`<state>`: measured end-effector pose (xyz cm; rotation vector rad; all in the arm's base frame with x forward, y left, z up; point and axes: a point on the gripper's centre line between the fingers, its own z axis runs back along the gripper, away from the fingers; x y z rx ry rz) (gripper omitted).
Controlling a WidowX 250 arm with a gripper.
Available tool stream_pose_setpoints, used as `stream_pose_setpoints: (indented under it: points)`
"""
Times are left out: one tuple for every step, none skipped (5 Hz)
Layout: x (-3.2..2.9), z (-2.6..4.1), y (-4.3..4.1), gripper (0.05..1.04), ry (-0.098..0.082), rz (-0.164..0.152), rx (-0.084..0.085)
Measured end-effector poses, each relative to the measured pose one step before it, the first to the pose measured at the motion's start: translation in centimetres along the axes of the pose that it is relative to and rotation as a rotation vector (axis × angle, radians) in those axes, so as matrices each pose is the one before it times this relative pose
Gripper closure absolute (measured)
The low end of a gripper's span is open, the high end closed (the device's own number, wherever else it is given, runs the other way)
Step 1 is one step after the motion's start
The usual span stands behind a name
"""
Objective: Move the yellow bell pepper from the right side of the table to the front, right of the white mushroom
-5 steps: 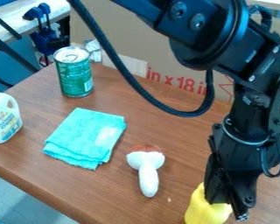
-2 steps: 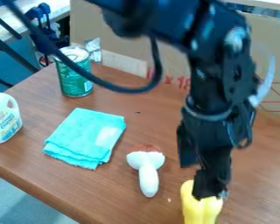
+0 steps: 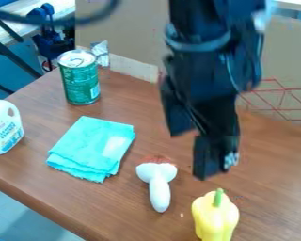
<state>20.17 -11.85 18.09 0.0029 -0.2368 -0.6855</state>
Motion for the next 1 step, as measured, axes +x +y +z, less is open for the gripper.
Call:
stream_pose_setpoints:
  points:
    - [-0.402,-0.470,1.634,0.081,0.0279,0.1912,0.0163]
